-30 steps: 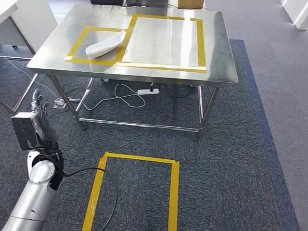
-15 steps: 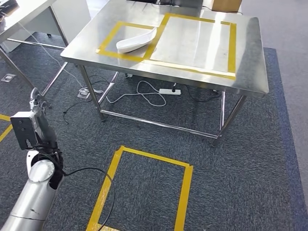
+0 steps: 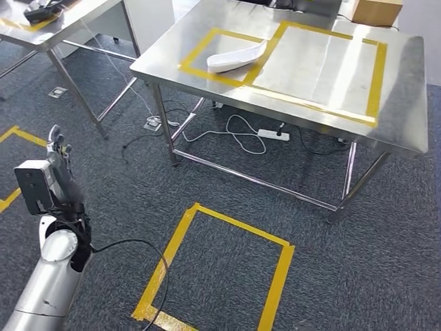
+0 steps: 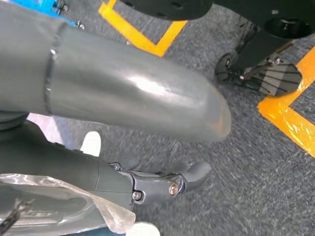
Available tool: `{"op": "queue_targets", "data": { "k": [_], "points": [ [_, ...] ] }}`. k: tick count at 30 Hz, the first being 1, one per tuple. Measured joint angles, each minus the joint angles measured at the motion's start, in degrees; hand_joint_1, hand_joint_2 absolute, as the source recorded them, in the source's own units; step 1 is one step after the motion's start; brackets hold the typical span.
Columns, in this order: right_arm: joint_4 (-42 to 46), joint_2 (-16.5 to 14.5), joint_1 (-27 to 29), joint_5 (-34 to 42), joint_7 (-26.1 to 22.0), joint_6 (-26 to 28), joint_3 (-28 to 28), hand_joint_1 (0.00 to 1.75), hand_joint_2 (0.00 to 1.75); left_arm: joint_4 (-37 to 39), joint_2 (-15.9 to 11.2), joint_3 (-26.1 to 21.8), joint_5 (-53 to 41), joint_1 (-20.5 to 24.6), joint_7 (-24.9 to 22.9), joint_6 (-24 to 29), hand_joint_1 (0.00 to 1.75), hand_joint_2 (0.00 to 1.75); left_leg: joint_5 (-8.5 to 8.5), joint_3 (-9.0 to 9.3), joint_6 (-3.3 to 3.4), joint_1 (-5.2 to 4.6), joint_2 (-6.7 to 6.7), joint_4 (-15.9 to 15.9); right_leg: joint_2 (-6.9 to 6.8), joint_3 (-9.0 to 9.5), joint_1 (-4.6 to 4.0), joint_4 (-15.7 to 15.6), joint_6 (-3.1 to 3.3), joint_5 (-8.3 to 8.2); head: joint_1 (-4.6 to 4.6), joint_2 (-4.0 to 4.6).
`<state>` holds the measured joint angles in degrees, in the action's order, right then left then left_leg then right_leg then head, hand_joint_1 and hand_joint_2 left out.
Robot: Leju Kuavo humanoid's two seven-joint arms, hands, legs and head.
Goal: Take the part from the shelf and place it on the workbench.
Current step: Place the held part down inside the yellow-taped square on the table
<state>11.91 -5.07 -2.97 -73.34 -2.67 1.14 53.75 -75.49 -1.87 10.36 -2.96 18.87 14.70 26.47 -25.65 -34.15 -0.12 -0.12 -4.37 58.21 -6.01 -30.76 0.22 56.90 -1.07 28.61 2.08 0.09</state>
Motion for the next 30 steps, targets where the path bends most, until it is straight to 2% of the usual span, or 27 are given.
{"op": "queue_targets", "data": {
  "k": [2, 3, 4, 6, 7, 8, 9, 10, 11, 13, 14, 15, 17, 18, 19, 21, 23, 24, 25, 26, 28, 29, 30],
  "points": [
    [0.01, 0.03, -0.03, 0.13, -0.09, 0.0, 0.0, 0.0, 0.0, -0.07, 0.02, 0.0, -0.01, -0.02, 0.06, 0.0, 0.0, 0.0, 0.22, -0.34, 0.75, 0.04, 1.3, -0.2, -0.88, -0.04, 0.02, 0.06, -0.57, 0.3, 0.13, 0.0],
    [0.02, 0.07, -0.03, 0.23, -0.19, 0.0, 0.0, 0.0, 0.0, -0.18, 0.03, 0.0, -0.02, 0.0, 0.07, 0.0, 0.0, 0.0, 0.36, -0.38, 1.09, 0.16, 1.94, -0.31, -0.11, -0.29, 0.14, 0.58, -0.86, 0.89, 0.16, 0.0],
    [0.02, 0.11, 0.01, 0.33, -0.29, -0.02, 0.0, 0.0, 0.0, -0.3, 0.14, 0.01, -0.04, 0.1, 0.07, 0.0, 0.0, 0.0, 0.54, -0.42, 1.45, 0.3, 2.56, -0.44, 1.34, -1.0, 0.28, 2.15, -1.1, 2.03, 0.25, 0.0],
    [0.02, 0.17, 0.23, 0.55, -0.51, -0.16, -0.02, 0.0, 0.0, -0.5, 0.54, 0.09, -0.1, 0.29, 0.08, -0.03, 0.0, 0.0, 0.73, -0.55, 1.93, 0.43, 3.93, -0.51, 4.72, -4.16, 0.44, 9.0, -1.38, 5.59, 0.43, 0.0],
    [0.02, 0.17, 0.39, 0.6, -0.57, -0.25, -0.03, 0.0, 0.0, -0.52, 0.77, 0.15, -0.12, 0.3, 0.08, -0.05, 0.0, 0.0, 0.77, -0.62, 2.08, 0.4, 4.7, -0.49, 5.48, -6.18, 0.44, 13.1, -1.41, 7.15, 0.47, 0.0],
    [0.02, 0.17, 0.54, 0.62, -0.64, -0.32, -0.04, 0.0, 0.0, -0.52, 0.9, 0.21, -0.14, 0.27, 0.08, -0.07, 0.0, 0.0, 0.79, -0.64, 2.12, 0.37, 5.49, -0.47, 5.78, -7.79, 0.43, 16.07, -1.42, 7.87, 0.46, 0.0],
    [0.02, 0.17, 0.65, 0.62, -0.71, -0.34, -0.04, 0.0, 0.0, -0.52, 0.98, 0.24, -0.15, 0.24, 0.08, -0.07, 0.0, 0.0, 0.81, -0.65, 2.12, 0.34, 6.29, -0.42, 5.91, -8.54, 0.43, 17.04, -1.39, 7.47, 0.45, 0.0],
    [0.02, 0.18, 0.71, 0.61, -0.79, -0.33, -0.03, 0.0, 0.0, -0.52, 1.04, 0.24, -0.15, 0.25, 0.08, -0.07, 0.0, 0.0, 0.81, -0.63, 2.11, 0.35, 7.05, -0.35, 6.07, -8.12, 0.44, 15.56, -1.31, 5.91, 0.45, 0.0],
    [0.02, 0.19, 0.73, 0.61, -0.88, -0.33, -0.03, 0.0, 0.0, -0.54, 1.12, 0.24, -0.15, 0.3, 0.08, -0.07, 0.0, 0.0, 0.79, -0.62, 2.07, 0.39, 7.82, -0.23, 6.57, -6.73, 0.5, 12.11, -1.19, 3.62, 0.45, 0.0],
    [0.02, 0.19, 0.73, 0.64, -1.03, -0.33, -0.04, 0.0, 0.0, -0.58, 1.31, 0.25, -0.15, 0.55, 0.08, -0.06, 0.0, 0.0, 0.75, -0.84, 1.77, 0.38, 9.27, 0.14, 9.12, -3.34, 0.82, 4.51, -0.97, 0.33, 0.42, 0.0],
    [0.02, 0.19, 0.74, 0.66, -1.09, -0.33, -0.07, 0.0, 0.0, -0.62, 1.4, 0.26, -0.17, 0.7, 0.12, -0.05, 0.0, 0.0, 0.83, -1.09, 1.44, 0.39, 9.92, 0.26, 10.12, -2.23, 0.95, 2.21, -0.89, -0.27, 0.41, 0.0],
    [0.02, 0.19, 0.74, 0.69, -1.13, -0.32, -0.08, 0.0, 0.0, -0.63, 1.45, 0.26, -0.17, 0.8, 0.15, -0.03, 0.0, 0.0, 0.98, -1.36, 1.07, 0.4, 10.55, 0.3, 10.64, -1.74, 1.0, 1.35, -0.81, -0.18, 0.38, 0.0],
    [0.02, 0.16, 0.71, 0.77, -1.2, -0.29, -0.1, 0.0, 0.0, -0.66, 1.37, 0.27, -0.17, 0.83, 0.24, 0.05, 0.0, 0.0, 1.33, -1.74, 0.29, 0.59, 11.71, 0.17, 9.55, -1.47, 1.04, 1.04, -0.4, -0.32, 0.37, 0.0],
    [0.02, 0.14, 0.67, 0.8, -1.22, -0.27, -0.1, 0.0, 0.0, -0.66, 1.28, 0.26, -0.16, 0.85, 0.28, 0.1, 0.0, 0.0, 1.06, -1.96, 0.01, 0.53, 11.27, 0.53, 8.87, -1.33, 1.1, 0.87, -0.05, -0.47, 0.32, 0.0],
    [0.02, 0.12, 0.65, 0.81, -1.24, -0.23, -0.09, 0.0, 0.0, -0.67, 1.22, 0.26, -0.14, 0.94, 0.33, 0.15, 0.0, 0.0, 0.2, -2.51, -0.25, 0.46, 10.14, 1.74, 8.12, -1.2, 1.16, 0.66, 0.33, -0.6, 0.14, 0.0],
    [0.02, 0.11, 0.66, 0.83, -1.23, -0.14, -0.09, 0.0, 0.0, -0.68, 1.24, 0.26, -0.06, 1.12, 0.45, 0.19, 0.0, 0.0, -3.12, -4.99, -0.66, 0.35, 6.79, 7.52, 6.57, -1.05, 1.05, 0.47, 0.86, -0.65, -0.18, 0.0],
    [0.02, 0.12, 0.76, 0.86, -1.18, -0.05, -0.09, 0.0, 0.0, -0.68, 1.29, 0.26, 0.03, 0.98, 0.52, 0.22, 0.0, 0.0, -5.98, -7.94, -0.97, 0.53, 5.3, 14.44, 4.95, -1.07, 0.83, 0.53, 1.04, -0.55, -0.28, 0.0],
    [0.02, 0.13, 0.79, 0.86, -1.15, -0.04, -0.09, 0.0, 0.0, -0.68, 1.3, 0.26, 0.05, 0.85, 0.55, 0.24, 0.0, 0.0, -6.15, -8.42, -1.02, 0.58, 5.05, 15.84, 4.15, -1.08, 0.76, 0.56, 1.06, -0.5, -0.31, 0.0],
    [0.02, 0.13, 0.8, 0.86, -1.15, -0.05, -0.1, 0.0, 0.0, -0.68, 1.29, 0.26, 0.05, 0.77, 0.57, 0.25, 0.0, 0.0, -5.24, -7.81, -0.98, 0.6, 4.83, 14.99, 3.34, -1.06, 0.72, 0.59, 1.06, -0.43, -0.31, 0.0],
    [0.02, 0.12, 0.79, 0.86, -1.14, -0.07, -0.1, 0.0, 0.0, -0.68, 1.29, 0.26, 0.04, 0.74, 0.59, 0.25, 0.0, 0.0, -3.57, -6.14, -0.85, 0.57, 4.41, 12.03, 2.59, -0.98, 0.69, 0.61, 1.0, -0.35, -0.31, 0.0],
    [0.02, 0.11, 0.77, 0.89, -1.12, -0.1, -0.11, 0.0, 0.0, -0.69, 1.3, 0.25, 0.04, 0.84, 0.64, 0.26, 0.0, 0.0, -0.76, -1.99, -0.29, 0.12, 1.79, 4.27, 1.27, -0.76, 0.47, 0.68, 0.71, -0.09, -0.32, 0.0],
    [0.02, 0.11, 0.75, 0.91, -1.1, -0.1, -0.11, 0.0, 0.0, -0.7, 1.3, 0.25, 0.04, 0.9, 0.69, 0.27, 0.0, 0.0, -0.19, -0.7, 0.07, -0.17, 0.69, 1.72, 0.67, -0.65, 0.32, 0.69, 0.48, 0.02, -0.3, 0.0],
    [0.02, 0.11, 0.72, 0.93, -1.09, -0.1, -0.11, 0.0, 0.0, -0.71, 1.3, 0.24, 0.05, 0.94, 0.73, 0.3, 0.0, 0.0, -0.17, -0.16, 0.42, -0.45, 0.01, 0.44, 0.07, -0.55, 0.16, 0.69, 0.21, 0.12, -0.31, 0.0]
  ]
}}
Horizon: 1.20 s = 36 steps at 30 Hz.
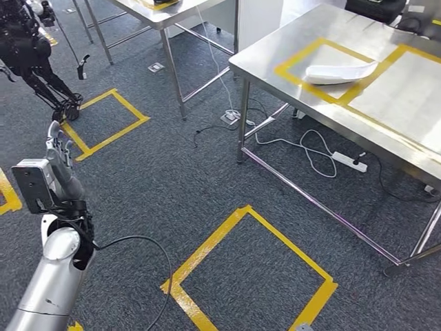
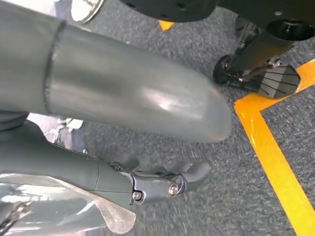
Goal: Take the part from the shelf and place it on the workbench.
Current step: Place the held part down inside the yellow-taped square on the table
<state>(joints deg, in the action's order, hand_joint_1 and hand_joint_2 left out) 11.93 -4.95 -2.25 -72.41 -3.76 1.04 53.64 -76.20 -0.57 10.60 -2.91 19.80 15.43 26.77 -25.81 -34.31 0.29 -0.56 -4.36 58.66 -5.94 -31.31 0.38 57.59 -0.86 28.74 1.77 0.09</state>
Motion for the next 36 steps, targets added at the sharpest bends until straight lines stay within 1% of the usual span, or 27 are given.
{"op": "queue_targets", "data": {
  "k": [2, 3, 5, 6, 7, 8, 9, 10, 11, 13, 15, 16, 17, 18, 20, 21, 22, 24, 25, 26, 27, 29, 30, 31, 33, 34, 36],
  "points": [
    [0.0, 0.01, -0.07, 0.01, 0.04, 0.01, 0.0, 0.0, 0.0, -0.02, -0.08, -0.06, 0.02, -0.03, 0.05, 0.04, 0.0, 0.0, 0.03, -0.13, 0.63, -0.15, 1.02, -0.31, -1.2, 0.24, -0.1, -0.16, -0.53, 0.14, 0.02, 0.0],
    [0.0, 0.01, -0.14, 0.01, 0.05, 0.01, 0.0, 0.0, 0.0, -0.03, -0.14, -0.09, 0.02, -0.05, 0.07, 0.06, 0.0, 0.0, 0.19, -0.15, 0.93, -0.06, 1.68, -0.47, -0.81, 0.18, -0.02, 0.01, -0.84, 0.48, 0.04, 0.0],
    [0.0, 0.01, -0.24, 0.01, 0.03, 0.01, 0.0, 0.0, 0.0, -0.07, -0.17, -0.15, 0.04, 0.07, 0.12, 0.07, 0.0, 0.0, 0.56, -0.16, 1.55, 0.27, 2.99, -0.78, 2.12, -1.19, 0.23, 2.9, -1.32, 2.58, 0.17, 0.0],
    [0.0, 0.01, -0.21, 0.03, 0.02, 0.0, -0.01, 0.0, 0.0, -0.08, -0.11, -0.15, 0.05, 0.13, 0.15, 0.04, 0.0, 0.0, 0.65, -0.23, 1.75, 0.37, 3.66, -0.81, 4.0, -2.73, 0.34, 6.06, -1.46, 4.28, 0.27, 0.0],
    [0.0, 0.0, -0.12, 0.08, 0.02, -0.01, -0.01, 0.0, 0.0, -0.07, -0.02, -0.15, 0.08, 0.15, 0.15, 0.01, 0.0, 0.0, 0.7, -0.31, 1.88, 0.38, 4.39, -0.8, 5.11, -4.56, 0.37, 9.81, -1.51, 5.97, 0.31, 0.0],
    [0.0, -0.01, 0.0, 0.12, 0.04, -0.02, -0.02, 0.0, 0.0, -0.07, 0.05, -0.14, 0.09, 0.11, 0.16, -0.02, 0.0, 0.0, 0.72, -0.37, 1.98, 0.35, 5.17, -0.78, 5.57, -6.31, 0.37, 13.17, -1.56, 7.11, 0.34, 0.0],
    [0.0, -0.01, 0.11, 0.16, 0.07, -0.03, -0.02, 0.0, 0.0, -0.06, 0.08, -0.14, 0.11, 0.05, 0.16, -0.05, 0.0, 0.0, 0.72, -0.4, 2.01, 0.29, 5.99, -0.74, 5.76, -7.46, 0.35, 15.07, -1.57, 7.31, 0.33, 0.0],
    [0.0, -0.01, 0.16, 0.19, 0.1, -0.02, -0.02, 0.0, 0.0, -0.05, 0.07, -0.14, 0.12, -0.01, 0.16, -0.05, 0.0, 0.0, 0.72, -0.41, 2.02, 0.26, 6.83, -0.67, 5.89, -7.62, 0.34, 14.85, -1.52, 6.37, 0.33, 0.0],
    [0.0, 0.0, 0.18, 0.19, 0.15, -0.02, -0.02, 0.0, 0.0, -0.06, 0.04, -0.15, 0.13, -0.05, 0.16, -0.04, 0.0, 0.0, 0.72, -0.4, 2.01, 0.26, 7.65, -0.58, 6.18, -6.76, 0.35, 12.6, -1.42, 4.52, 0.32, 0.0],
    [0.0, 0.01, 0.12, 0.19, 0.23, -0.01, -0.03, 0.0, 0.0, -0.07, 0.02, -0.15, 0.13, -0.07, 0.18, -0.03, 0.0, 0.0, 0.68, -0.49, 1.82, 0.25, 9.18, -0.31, 8.34, -3.53, 0.52, 5.27, -1.08, 0.79, 0.32, 0.0],
    [0.0, 0.0, 0.08, 0.18, 0.32, -0.01, -0.04, 0.0, 0.0, -0.07, 0.03, -0.15, 0.13, -0.04, 0.2, -0.01, 0.0, 0.0, 0.77, -0.91, 1.31, 0.37, 10.54, -0.02, 10.45, -1.28, 0.7, 0.94, -0.83, -0.21, 0.27, 0.0],
    [0.0, 0.0, 0.09, 0.16, 0.43, -0.01, -0.04, 0.0, 0.0, -0.07, 0.02, -0.15, 0.11, -0.08, 0.22, 0.05, 0.0, 0.0, 0.92, -1.15, 0.94, 0.48, 11.19, -0.03, 10.71, -0.91, 0.68, 0.57, -0.73, 0.03, 0.24, 0.0],
    [0.0, -0.01, 0.11, 0.14, 0.52, -0.02, -0.04, 0.0, 0.0, -0.07, -0.04, -0.17, 0.07, -0.16, 0.24, 0.14, 0.0, 0.0, 1.1, -1.32, 0.55, 0.61, 11.89, -0.08, 10.12, -0.61, 0.66, 0.31, -0.57, -0.04, 0.24, 0.0],
    [0.0, -0.03, 0.11, 0.1, 0.6, -0.03, -0.03, 0.0, 0.0, -0.08, -0.14, -0.19, 0.02, -0.3, 0.27, 0.25, 0.0, 0.0, 1.09, -1.44, 0.21, 0.63, 11.69, -0.03, 9.41, -0.44, 0.68, 0.11, -0.3, -0.18, 0.26, 0.0],
    [0.0, -0.05, 0.1, 0.0, 0.65, -0.02, -0.02, 0.0, 0.0, -0.08, -0.32, -0.23, -0.02, -0.37, 0.32, 0.44, 0.0, 0.0, -0.4, -2.46, -0.36, 0.46, 8.93, 2.16, 7.91, -0.04, 0.81, -0.39, 0.35, -0.4, -0.03, 0.0],
    [0.0, -0.06, 0.13, -0.04, 0.65, 0.0, -0.02, 0.0, 0.0, -0.07, -0.35, -0.23, -0.02, -0.36, 0.34, 0.48, 0.0, 0.0, -1.99, -3.73, -0.59, 0.5, 7.03, 4.97, 7.09, 0.1, 0.78, -0.5, 0.63, -0.4, -0.18, 0.0],
    [0.0, -0.05, 0.18, -0.06, 0.65, 0.03, -0.02, 0.0, 0.0, -0.07, -0.33, -0.22, -0.02, -0.35, 0.36, 0.49, 0.0, 0.0, -3.82, -5.47, -0.84, 0.62, 5.81, 8.7, 6.29, 0.17, 0.71, -0.51, 0.83, -0.31, -0.32, 0.0],
    [0.0, -0.03, 0.24, -0.02, 0.67, 0.07, -0.02, 0.0, 0.0, -0.04, -0.36, -0.22, -0.01, -0.52, 0.36, 0.49, 0.0, 0.0, -6.12, -8.46, -1.22, 1.02, 5.16, 15.12, 4.61, 0.29, 0.63, -0.49, 0.99, -0.1, -0.33, 0.0],
    [0.0, -0.02, 0.22, 0.02, 0.67, 0.08, -0.02, 0.0, 0.0, -0.04, -0.4, -0.22, 0.0, -0.6, 0.36, 0.5, 0.0, 0.0, -5.79, -8.75, -1.35, 1.16, 5.03, 15.8, 3.8, 0.38, 0.63, -0.48, 0.95, 0.02, -0.34, 0.0],
    [0.0, -0.01, 0.21, 0.03, 0.67, 0.05, -0.02, 0.0, 0.0, -0.03, -0.44, -0.22, 0.01, -0.63, 0.36, 0.5, 0.0, 0.0, -4.41, -7.88, -1.42, 1.26, 4.78, 14.16, 3.02, 0.55, 0.64, -0.47, 0.85, 0.18, -0.34, 0.0],
    [0.0, -0.01, 0.18, 0.02, 0.67, 0.03, -0.02, 0.0, 0.0, -0.03, -0.46, -0.22, 0.02, -0.61, 0.37, 0.51, 0.0, 0.0, -2.35, -6.04, -1.4, 1.31, 4.08, 10.65, 2.28, 0.82, 0.64, -0.47, 0.67, 0.39, -0.34, 0.0],
    [0.0, -0.01, 0.14, -0.02, 0.66, -0.01, -0.03, 0.0, 0.0, -0.03, -0.47, -0.22, 0.03, -0.44, 0.43, 0.5, 0.0, 0.0, 0.23, -2.29, -1.07, 0.87, 1.61, 3.41, 0.96, 1.26, 0.39, -0.35, 0.1, 0.93, -0.37, 0.0],
    [0.0, -0.01, 0.1, -0.01, 0.65, -0.01, -0.04, 0.0, 0.0, -0.03, -0.46, -0.22, 0.05, -0.38, 0.48, 0.49, 0.0, 0.0, 0.58, -1.31, -0.75, 0.62, 0.71, 1.29, 0.35, 1.4, 0.22, -0.28, -0.18, 1.17, -0.31, 0.0],
    [0.0, -0.01, 0.04, 0.02, 0.64, -0.01, -0.04, 0.0, 0.0, -0.03, -0.47, -0.23, 0.08, -0.37, 0.53, 0.49, 0.0, 0.0, 0.32, -1.07, -0.39, 0.35, 0.46, 0.55, -0.28, 1.47, 0.05, -0.29, -0.43, 1.36, -0.27, 0.0],
    [0.0, -0.01, -0.16, 0.06, 0.63, -0.01, -0.03, 0.0, 0.0, -0.04, -0.61, -0.36, 0.13, -0.48, 0.61, 0.49, 0.0, 0.0, 0.31, -1.24, 0.38, 0.32, 1.65, 0.28, -1.32, 1.63, 0.09, -0.39, -0.91, 1.74, -0.18, 0.0],
    [0.0, -0.01, -0.27, 0.1, 0.63, -0.01, -0.02, 0.0, 0.0, -0.04, -0.72, -0.44, 0.12, -0.47, 0.66, 0.48, 0.0, 0.0, 0.34, -1.22, 0.74, 0.39, 2.28, 0.2, -0.7, 1.51, 0.22, 0.0, -1.19, 2.27, -0.16, 0.0],
    [0.0, -0.01, -0.38, 0.26, 0.62, -0.02, -0.03, 0.0, 0.0, -0.05, -0.73, -0.58, 0.12, -0.33, 0.77, 0.45, 0.0, 0.0, 0.49, -1.13, 1.44, 0.62, 3.53, 0.0, 2.45, -0.46, 0.43, 4.25, -1.51, 4.9, 0.04, 0.0]
  ]
}}
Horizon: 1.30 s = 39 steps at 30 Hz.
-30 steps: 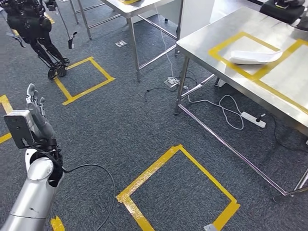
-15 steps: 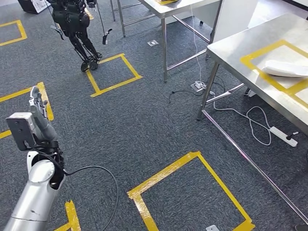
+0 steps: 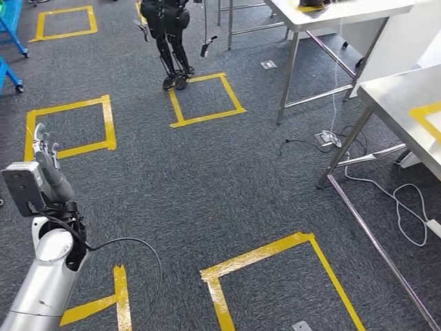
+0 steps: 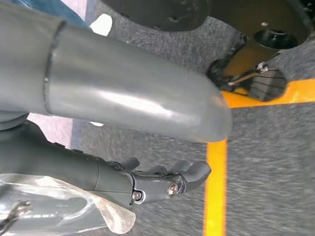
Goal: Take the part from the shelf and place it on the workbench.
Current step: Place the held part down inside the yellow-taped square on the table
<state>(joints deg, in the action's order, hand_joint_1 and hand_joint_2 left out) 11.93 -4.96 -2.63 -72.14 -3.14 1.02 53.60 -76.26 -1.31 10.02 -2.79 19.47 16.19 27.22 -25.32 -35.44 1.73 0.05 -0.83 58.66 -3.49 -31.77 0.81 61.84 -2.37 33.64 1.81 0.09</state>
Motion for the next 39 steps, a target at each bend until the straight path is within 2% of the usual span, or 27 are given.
{"op": "queue_targets", "data": {
  "k": [1, 2, 3, 4, 5, 6, 8, 10, 12, 13, 14, 16, 18, 19, 20, 21, 23, 25, 27, 28, 30, 32, 34, 35, 36, 38, 39],
  "points": [
    [0.0, 0.0, 0.02, 0.1, -0.01, -0.01, -0.01, 0.0, 0.0, 0.0, 0.09, -0.01, 0.0, 0.03, 0.04, -0.03, 0.0, 0.0, 0.0, -0.01, 0.22, -0.01, 0.66, 0.01, 1.74, -1.85, 0.02, 3.86, 0.01, 1.77, 0.1, 0.0],
    [0.0, 0.0, 0.08, 0.2, -0.01, -0.02, -0.01, 0.0, 0.0, 0.01, 0.19, -0.02, 0.01, -0.03, 0.06, -0.06, 0.0, 0.0, 0.0, -0.02, 0.39, -0.06, 1.38, 0.01, 2.7, -4.05, 0.0, 8.04, 0.06, 3.31, 0.16, 0.0],
    [0.0, 0.0, 0.15, 0.29, -0.01, -0.03, -0.01, 0.0, 0.0, 0.01, 0.25, -0.01, 0.02, -0.12, 0.07, -0.09, 0.0, 0.0, -0.01, -0.02, 0.46, -0.12, 2.15, 0.03, 3.12, -5.97, -0.02, 11.19, 0.11, 4.03, 0.17, 0.0],
    [0.0, 0.0, 0.22, 0.36, -0.01, -0.02, 0.0, 0.0, 0.0, 0.02, 0.26, -0.01, 0.02, -0.19, 0.07, -0.09, 0.0, 0.0, -0.02, 0.0, 0.48, -0.17, 2.95, 0.06, 3.33, -7.11, -0.05, 12.43, 0.2, 3.6, 0.17, 0.0],
    [0.0, 0.0, 0.24, 0.4, -0.02, -0.01, 0.0, 0.0, 0.0, 0.02, 0.26, -0.01, 0.03, -0.24, 0.07, -0.06, 0.0, 0.0, -0.03, 0.04, 0.48, -0.2, 3.76, 0.08, 3.52, -7.2, -0.06, 11.38, 0.33, 2.01, 0.16, 0.0],
    [0.0, 0.01, 0.24, 0.42, -0.03, 0.01, 0.01, 0.0, 0.0, 0.02, 0.26, -0.02, 0.03, -0.25, 0.08, -0.03, 0.0, 0.0, -0.03, 0.1, 0.47, -0.19, 4.58, 0.11, 4.0, -6.26, -0.06, 8.25, 0.51, -0.41, 0.17, 0.0],
    [0.0, 0.04, 0.25, 0.38, -0.05, 0.03, 0.01, 0.0, 0.0, 0.02, 0.27, -0.03, 0.06, -0.21, 0.09, -0.01, 0.0, 0.0, -0.07, 0.05, 0.28, -0.16, 6.04, 0.26, 6.79, -3.27, 0.23, 0.54, 0.81, -4.42, 0.14, 0.0],
    [0.0, 0.08, 0.26, 0.33, -0.05, 0.03, 0.0, 0.0, 0.0, 0.02, 0.29, -0.03, 0.2, -0.2, 0.13, -0.07, 0.0, 0.0, 0.11, -0.37, -0.33, 0.0, 7.36, 0.35, 8.71, -1.51, 0.38, -3.13, 0.86, -5.31, 0.12, 0.0],
    [0.0, 0.08, 0.21, 0.32, -0.04, 0.03, 0.0, 0.0, 0.0, 0.02, 0.17, -0.09, 0.38, -0.28, 0.16, -0.07, 0.0, 0.0, 0.42, -0.76, -1.12, 0.25, 8.56, 0.26, 7.74, -1.01, 0.25, -3.56, 1.09, -5.26, 0.12, 0.0],
    [0.0, 0.07, 0.16, 0.32, -0.02, 0.04, 0.01, 0.0, 0.0, 0.02, 0.07, -0.14, 0.44, -0.33, 0.17, -0.03, 0.0, 0.0, 0.24, -0.92, -1.41, 0.23, 8.12, 0.49, 7.07, -0.82, 0.27, -3.77, 1.36, -5.38, 0.09, 0.0],
    [0.0, 0.08, 0.14, 0.32, -0.04, 0.04, 0.01, 0.0, 0.0, 0.02, -0.02, -0.18, 0.45, -0.32, 0.19, 0.01, 0.0, 0.0, -0.48, -1.36, -1.67, 0.15, 6.86, 1.54, 6.31, -0.58, 0.28, -4.01, 1.71, -5.48, -0.01, 0.0],
    [0.01, 0.1, 0.2, 0.32, -0.03, 0.08, 0.01, 0.0, 0.0, 0.02, -0.05, -0.22, 0.49, -0.25, 0.23, 0.04, 0.0, 0.0, -3.65, -3.78, -2.14, 0.09, 3.33, 7.13, 4.66, -0.23, 0.19, -4.3, 2.31, -5.46, -0.22, 0.0],
    [0.01, 0.15, 0.3, 0.32, -0.02, 0.14, 0.01, 0.0, 0.0, 0.03, -0.03, -0.23, 0.58, -0.35, 0.25, 0.04, 0.0, 0.0, -6.8, -7.15, -2.57, 0.34, 1.82, 14.56, 2.97, -0.15, -0.01, -4.29, 2.59, -5.29, -0.32, 0.0],
    [0.01, 0.16, 0.32, 0.32, -0.01, 0.16, 0.01, 0.0, 0.0, 0.04, -0.03, -0.23, 0.61, -0.46, 0.25, 0.04, 0.0, 0.0, -7.07, -7.91, -2.7, 0.45, 1.62, 16.34, 2.14, -0.12, -0.06, -4.28, 2.61, -5.23, -0.33, 0.0],
    [0.01, 0.17, 0.31, 0.32, -0.01, 0.15, 0.01, 0.0, 0.0, 0.05, -0.04, -0.23, 0.61, -0.54, 0.26, 0.04, 0.0, 0.0, -6.3, -7.63, -2.78, 0.53, 1.48, 16.0, 1.33, -0.07, -0.09, -4.27, 2.59, -5.15, -0.32, 0.0],
    [0.01, 0.17, 0.3, 0.32, -0.01, 0.13, 0.01, 0.0, 0.0, 0.06, -0.04, -0.24, 0.61, -0.58, 0.26, 0.04, 0.0, 0.0, -4.59, -6.14, -2.76, 0.56, 1.14, 13.28, 0.54, 0.05, -0.1, -4.26, 2.52, -5.03, -0.33, 0.0],
    [0.0, 0.17, 0.27, 0.31, 0.01, 0.07, 0.01, 0.0, 0.0, 0.07, -0.04, -0.27, 0.6, -0.49, 0.29, 0.04, 0.0, 0.0, -1.45, -1.8, -2.48, 0.18, -1.11, 5.25, -0.84, 0.39, -0.26, -4.19, 2.13, -4.69, -0.34, 0.0],
    [0.01, 0.17, 0.23, 0.28, 0.04, 0.07, 0.0, 0.0, 0.0, 0.07, 0.03, -0.29, 0.59, -0.38, 0.38, 0.03, 0.0, 0.0, -0.63, 0.53, -1.82, -0.36, -2.87, 0.7, -1.99, 0.65, -0.52, -4.14, 1.56, -4.35, -0.32, 0.0],
    [0.01, 0.17, 0.08, 0.26, 0.09, 0.09, 0.0, 0.0, 0.0, 0.06, 0.02, -0.47, 0.6, -0.42, 0.45, 0.03, 0.0, 0.0, -0.79, 0.54, -1.09, -0.57, -2.1, 0.25, -3.19, 0.93, -0.61, -4.25, 1.06, -4.14, -0.3, 0.0],
    [0.02, 0.18, -0.04, 0.25, 0.11, 0.1, 0.01, 0.0, 0.0, 0.05, -0.03, -0.59, 0.6, -0.45, 0.47, 0.03, 0.0, 0.0, -0.68, 0.56, -0.74, -0.51, -1.47, 0.07, -2.98, 0.95, -0.52, -4.11, 0.76, -3.82, -0.28, 0.0],
    [0.02, 0.19, -0.2, 0.23, 0.13, 0.1, 0.0, 0.0, 0.0, 0.03, -0.06, -0.78, 0.6, -0.3, 0.5, 0.03, 0.0, 0.0, -0.41, 0.68, 0.02, -0.23, -0.33, -0.28, -0.4, -0.24, -0.29, -1.41, 0.34, -1.89, -0.14, 0.0],
    [0.01, 0.2, -0.09, 0.21, 0.16, 0.07, -0.01, 0.0, 0.0, 0.02, 0.12, -0.8, 0.6, -0.2, 0.52, -0.07, 0.0, 0.0, -0.33, 0.67, 0.47, -0.1, 0.9, -0.36, 2.54, -3.78, -0.17, 5.75, 0.22, 1.52, 0.05, 0.0],
    [0.0, 0.2, 0.11, 0.18, 0.19, 0.04, -0.01, 0.0, 0.0, 0.03, 0.28, -0.8, 0.61, -0.34, 0.53, -0.16, 0.0, 0.0, -0.34, 0.66, 0.57, -0.18, 2.4, -0.33, 3.28, -7.24, -0.18, 11.94, 0.2, 3.2, 0.08, 0.0],
    [0.01, 0.2, 0.17, 0.17, 0.19, 0.04, -0.01, 0.0, 0.0, 0.04, 0.3, -0.8, 0.61, -0.39, 0.53, -0.16, 0.0, 0.0, -0.34, 0.68, 0.57, -0.21, 3.17, -0.29, 3.39, -7.74, -0.18, 12.2, 0.24, 2.45, 0.09, 0.0],
    [0.01, 0.2, 0.19, 0.17, 0.19, 0.05, -0.01, 0.0, 0.0, 0.04, 0.33, -0.8, 0.6, -0.41, 0.53, -0.18, 0.0, 0.0, -0.36, 0.73, 0.55, -0.2, 3.77, -0.24, 3.5, -7.1, -0.16, 10.14, 0.31, 0.63, 0.1, 0.0],
    [0.02, 0.24, 0.08, 0.25, 0.26, 0.04, -0.01, 0.0, 0.0, 0.04, 0.38, -0.81, 0.55, -0.4, 0.54, -0.25, 0.0, 0.0, -0.45, 0.79, 0.39, -0.22, 4.76, -0.08, 4.09, -3.91, -0.1, 2.33, 0.42, -3.6, 0.12, 0.0],
    [0.01, 0.25, -0.06, 0.33, 0.41, 0.04, -0.01, 0.0, 0.0, 0.04, 0.4, -0.81, 0.51, -0.38, 0.55, -0.3, 0.0, 0.0, -0.5, 0.71, 0.21, -0.26, 5.13, 0.06, 4.47, -2.36, -0.06, -0.92, 0.49, -4.77, 0.08, 0.0]
  ]
}}
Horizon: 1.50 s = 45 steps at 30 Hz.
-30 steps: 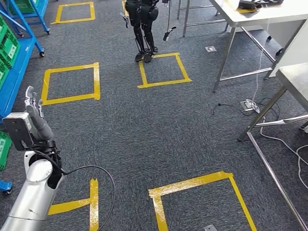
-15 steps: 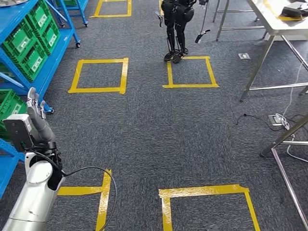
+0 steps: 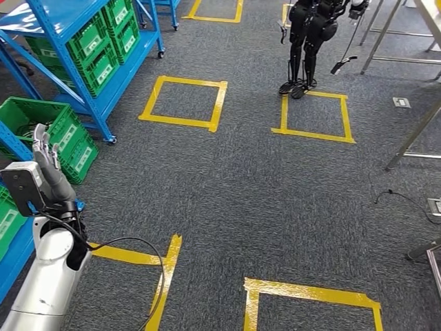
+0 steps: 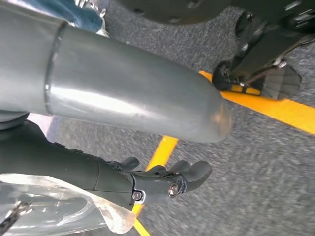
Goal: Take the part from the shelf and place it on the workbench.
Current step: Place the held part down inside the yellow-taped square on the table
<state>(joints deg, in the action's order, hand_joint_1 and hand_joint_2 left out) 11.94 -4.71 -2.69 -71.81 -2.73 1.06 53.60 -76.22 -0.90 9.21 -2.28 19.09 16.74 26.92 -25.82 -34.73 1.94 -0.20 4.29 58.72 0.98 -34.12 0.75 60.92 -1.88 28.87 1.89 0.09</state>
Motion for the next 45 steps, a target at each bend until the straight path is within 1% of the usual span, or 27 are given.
{"op": "queue_targets", "data": {
  "k": [1, 3, 5, 7, 9, 10, 11, 12, 14, 16, 19, 21, 22, 24, 25, 26, 27, 29, 31, 33, 36, 38, 40, 41, 42, 43, 45],
  "points": [
    [0.0, 0.01, -0.14, 0.08, 0.21, 0.01, 0.01, 0.0, 0.0, 0.0, -0.01, 0.01, -0.07, 0.0, 0.03, -0.04, 0.0, 0.0, 0.01, -0.13, -0.25, -0.02, 0.34, 0.09, 0.31, 0.94, -0.01, -1.95, 0.08, -0.47, -0.03, 0.0],
    [0.01, 0.0, -0.3, 0.13, 0.61, 0.07, 0.02, 0.0, 0.0, 0.0, -0.09, 0.02, -0.29, -0.01, 0.13, -0.09, 0.0, 0.0, 0.18, -0.38, -0.83, 0.06, 0.72, 0.1, 0.48, 1.46, -0.13, -2.68, 0.41, -0.4, -0.09, 0.0],
    [0.01, -0.01, -0.32, 0.04, 0.68, 0.11, 0.01, 0.0, 0.0, 0.0, -0.21, 0.04, -0.64, 0.0, 0.28, -0.15, 0.0, 0.0, -0.44, -0.67, -1.35, 0.11, 0.0, 0.74, 0.17, 1.57, -0.03, -2.97, 1.08, -0.75, -0.13, 0.0],
    [0.02, -0.01, -0.29, -0.02, 0.6, 0.21, 0.01, 0.0, 0.0, 0.0, -0.27, 0.07, -0.9, 0.13, 0.51, -0.37, 0.0, 0.0, -3.17, -2.48, -1.83, 0.13, -1.91, 5.1, -0.25, 1.77, 0.09, -3.31, 1.74, -0.95, -0.27, 0.0],
    [0.03, 0.01, -0.23, -0.12, 0.53, 0.33, 0.02, 0.0, 0.0, 0.0, -0.38, 0.08, -0.99, 0.03, 0.77, -0.82, 0.0, 0.0, -6.63, -5.87, -2.2, 0.29, -3.24, 12.73, -0.63, 1.81, -0.02, -3.31, 1.97, -0.88, -0.37, 0.0],
    [0.03, 0.01, -0.23, -0.21, 0.49, 0.37, 0.02, 0.0, 0.0, 0.0, -0.49, 0.08, -0.97, -0.13, 0.85, -1.2, 0.0, 0.0, -7.45, -7.14, -2.32, 0.38, -3.43, 15.54, -0.84, 1.83, -0.05, -3.3, 2.0, -0.84, -0.37, 0.0],
    [0.03, 0.01, -0.24, -0.32, 0.46, 0.38, 0.02, 0.0, 0.0, 0.0, -0.6, 0.08, -0.87, -0.29, 0.92, -1.73, 0.0, 0.0, -7.18, -7.49, -2.36, 0.45, -3.5, 16.33, -1.03, 1.88, -0.07, -3.29, 1.99, -0.8, -0.38, 0.0],
    [0.03, 0.01, -0.26, -0.47, 0.41, 0.34, 0.01, 0.0, 0.0, -0.02, -0.74, 0.08, -0.64, -0.39, 0.99, -2.42, 0.0, 0.0, -5.81, -6.7, -2.34, 0.48, -3.55, 14.75, -1.2, 1.97, -0.08, -3.29, 1.98, -0.74, -0.37, 0.0],
    [0.03, 0.01, -0.28, -0.69, 0.24, 0.21, 0.0, 0.0, 0.0, -0.19, -1.04, 0.08, 0.07, -0.45, 1.17, -3.99, 0.0, 0.0, -2.0, -2.82, -2.08, 0.45, -3.85, 7.06, -1.46, 2.27, -0.1, -3.29, 1.81, -0.53, -0.37, 0.0],
    [0.03, 0.01, -0.36, -0.78, 0.03, 0.1, -0.01, 0.0, 0.0, -0.5, -1.3, 0.09, 0.77, -0.48, 1.45, -5.37, 0.0, 0.0, -0.54, 0.17, -1.72, 0.16, -4.15, 0.96, -1.62, 2.35, -0.22, -3.3, 1.27, -0.24, -0.34, 0.0],
    [0.03, 0.01, -0.38, -0.76, -0.15, -0.1, -0.01, 0.0, 0.0, -1.03, -1.6, 0.1, 1.45, -0.76, 1.82, -6.83, 0.0, 0.0, -0.84, 0.97, -0.74, -0.06, -4.04, -0.73, -1.9, 2.41, -0.17, -3.02, 0.09, -0.48, -0.32, 0.0],
    [0.03, 0.01, -0.42, -0.72, -0.3, -0.3, -0.01, 0.0, 0.0, -1.33, -1.72, 0.07, 1.68, -0.77, 1.93, -7.36, 0.0, 0.0, -0.81, 1.56, -0.06, 0.14, -3.94, -0.99, -1.75, 1.62, -0.12, -1.13, -0.4, 0.56, -0.14, 0.0],
    [0.03, 0.01, -0.48, -0.71, -0.36, -0.39, -0.01, 0.0, 0.0, -1.44, -1.75, 0.04, 1.72, -0.78, 1.96, -7.53, 0.0, 0.0, -0.81, 1.79, 0.16, 0.22, -3.91, -1.05, -1.57, 0.33, -0.09, 1.34, -0.53, 1.89, -0.05, 0.0],
    [0.03, 0.01, -0.47, -0.69, -0.42, -0.51, -0.03, 0.0, 0.0, -1.51, -1.8, 0.01, 1.81, -0.96, 1.97, -7.71, 0.0, 0.0, -0.97, 1.87, 0.41, 0.11, -3.85, -1.0, -1.26, -3.57, -0.08, 8.56, -0.8, 5.06, 0.14, 0.0],
    [0.03, 0.01, -0.42, -0.69, -0.42, -0.56, -0.04, 0.0, 0.0, -1.51, -1.8, 0.01, 1.89, -1.15, 1.97, -7.74, 0.0, 0.0, -1.06, 1.9, 0.49, 0.02, -3.8, -0.96, -1.2, -5.42, -0.08, 11.47, -0.86, 6.02, 0.15, 0.0],
    [0.03, 0.02, -0.34, -0.69, -0.42, -0.59, -0.04, 0.0, 0.0, -1.51, -1.8, 0.02, 1.98, -1.29, 1.97, -7.74, 0.0, 0.0, -1.17, 1.95, 0.54, -0.06, -3.72, -0.91, -1.18, -6.54, -0.09, 12.68, -0.85, 6.03, 0.17, 0.0],
    [0.03, 0.03, -0.29, -0.68, -0.42, -0.6, -0.04, 0.0, 0.0, -1.51, -1.8, 0.02, 2.05, -1.38, 1.97, -7.74, 0.0, 0.0, -1.33, 2.07, 0.54, -0.1, -3.62, -0.85, -1.17, -6.59, -0.1, 11.67, -0.73, 4.82, 0.16, 0.0],
    [0.03, 0.1, -0.27, -0.66, -0.47, -0.61, -0.03, 0.0, 0.0, -1.54, -1.8, 0.02, 2.09, -1.42, 1.97, -7.75, 0.0, 0.0, -1.81, 2.53, 0.35, -0.08, -3.45, -0.74, -1.07, -3.94, -0.12, 4.58, -0.49, 0.26, 0.16, 0.0],
    [0.03, 0.16, -0.34, -0.6, -0.68, -0.69, -0.04, 0.0, 0.0, -1.57, -1.78, 0.01, 2.08, -1.38, 1.97, -7.78, 0.0, 0.0, -2.24, 2.76, -0.05, -0.11, -3.37, -0.63, -0.89, -1.38, -0.31, -1.53, -0.08, -1.62, 0.16, 0.0],
    [0.03, 0.16, -0.31, -0.54, -0.88, -0.81, -0.05, 0.0, 0.0, -1.6, -1.75, 0.01, 2.09, -1.44, 1.97, -7.82, 0.0, 0.0, -2.36, 2.77, -0.59, -0.16, -3.28, -0.51, -0.84, -0.68, -0.57, -2.78, 0.65, -1.39, 0.05, 0.0],
    [0.03, 0.17, -0.23, -0.6, -0.95, -0.85, -0.05, 0.0, 0.0, -1.66, -1.71, 0.04, 2.09, -1.43, 1.99, -7.87, 0.0, 0.0, -3.29, 2.49, -1.48, -0.09, -3.39, 0.9, -1.0, 0.34, -0.36, -3.33, 1.66, -2.12, -0.11, 0.0],
    [0.03, 0.18, -0.31, -0.6, -0.99, -0.84, -0.05, 0.0, 0.0, -1.66, -1.69, 0.03, 2.08, -1.34, 1.98, -7.81, 0.0, 0.0, -5.95, 0.07, -1.96, 0.08, -3.59, 6.07, -1.05, 0.89, -0.25, -3.61, 2.1, -2.03, -0.14, 0.0],
    [0.03, 0.19, -0.31, -0.54, -1.0, -0.81, -0.05, 0.0, 0.0, -1.66, -1.7, 0.02, 2.02, -1.49, 1.97, -7.66, 0.0, 0.0, -8.77, -3.87, -2.34, 0.27, -3.62, 13.21, -1.06, 1.1, -0.34, -3.6, 2.34, -1.75, -0.13, 0.0],
    [0.03, 0.19, -0.3, -0.51, -1.0, -0.8, -0.05, 0.0, 0.0, -1.66, -1.7, 0.02, 1.98, -1.61, 1.93, -7.6, 0.0, 0.0, -9.04, -5.18, -2.44, 0.33, -3.62, 15.07, -1.07, 1.24, -0.39, -3.59, 2.39, -1.61, -0.13, 0.0],
    [0.03, 0.19, -0.28, -0.51, -0.99, -0.8, -0.04, 0.0, 0.0, -1.66, -1.7, 0.02, 1.94, -1.68, 1.88, -7.59, 0.0, 0.0, -8.13, -5.48, -2.46, 0.36, -3.63, 14.8, -1.06, 1.43, -0.43, -3.58, 2.38, -1.46, -0.14, 0.0],
    [0.03, 0.19, -0.26, -0.52, -0.99, -0.83, -0.04, 0.0, 0.0, -1.66, -1.7, 0.02, 1.91, -1.7, 1.84, -7.6, 0.0, 0.0, -6.13, -4.68, -2.37, 0.38, -3.64, 12.35, -1.05, 1.7, -0.44, -3.57, 2.35, -1.29, -0.14, 0.0],
    [0.03, 0.17, -0.25, -0.53, -1.0, -0.87, -0.04, 0.0, 0.0, -1.66, -1.69, 0.02, 1.9, -1.64, 1.77, -7.64, 0.0, 0.0, -1.67, -1.66, -1.96, 0.28, -3.81, 4.67, -1.05, 2.25, -0.46, -3.57, 2.18, -0.95, -0.12, 0.0]
  ]
}}
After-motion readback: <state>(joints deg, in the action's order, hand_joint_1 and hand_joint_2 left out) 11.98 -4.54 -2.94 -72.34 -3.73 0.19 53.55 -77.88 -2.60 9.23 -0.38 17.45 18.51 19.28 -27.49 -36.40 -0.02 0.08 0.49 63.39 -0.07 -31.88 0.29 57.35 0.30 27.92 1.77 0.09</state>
